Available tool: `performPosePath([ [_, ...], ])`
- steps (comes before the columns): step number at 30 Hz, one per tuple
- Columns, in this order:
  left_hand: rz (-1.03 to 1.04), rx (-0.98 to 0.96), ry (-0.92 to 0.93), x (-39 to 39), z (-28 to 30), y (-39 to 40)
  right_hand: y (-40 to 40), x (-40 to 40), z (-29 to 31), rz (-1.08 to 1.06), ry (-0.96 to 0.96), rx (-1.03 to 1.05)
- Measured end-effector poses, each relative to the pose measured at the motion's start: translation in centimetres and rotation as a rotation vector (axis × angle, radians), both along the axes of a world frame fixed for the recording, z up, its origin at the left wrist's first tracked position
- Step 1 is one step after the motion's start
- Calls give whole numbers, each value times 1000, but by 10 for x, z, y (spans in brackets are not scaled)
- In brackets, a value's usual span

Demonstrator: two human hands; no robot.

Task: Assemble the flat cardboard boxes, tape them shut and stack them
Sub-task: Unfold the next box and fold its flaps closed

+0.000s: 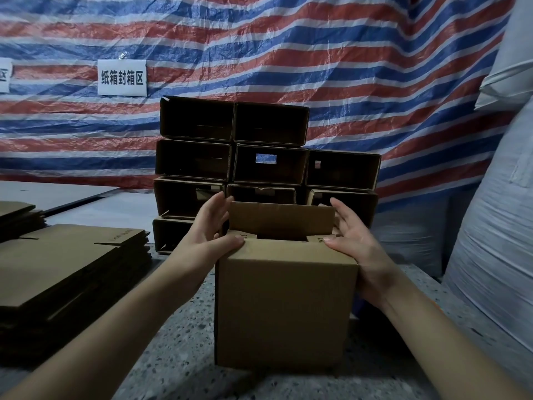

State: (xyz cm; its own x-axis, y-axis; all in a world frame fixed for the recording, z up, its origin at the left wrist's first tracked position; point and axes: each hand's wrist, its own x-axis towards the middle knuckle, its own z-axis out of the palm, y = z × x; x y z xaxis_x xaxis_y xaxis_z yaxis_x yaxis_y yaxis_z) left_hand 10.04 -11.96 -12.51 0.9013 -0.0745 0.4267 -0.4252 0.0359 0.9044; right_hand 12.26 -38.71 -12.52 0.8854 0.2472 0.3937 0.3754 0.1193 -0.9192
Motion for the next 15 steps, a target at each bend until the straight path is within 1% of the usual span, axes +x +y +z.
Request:
performPosePath([
  [3, 49, 11, -23, 1, -1, 2, -1, -2, 2, -13, -12, 6],
  [7, 155, 156, -81, 0, 0, 6, -2, -4, 3, -95, -64, -40],
  [10, 171, 281, -55, -4, 4, 8, -4, -3, 1, -150, -85, -94],
  [15, 152, 300, 0, -12, 10, 3, -10, -2, -3, -145, -98, -152],
])
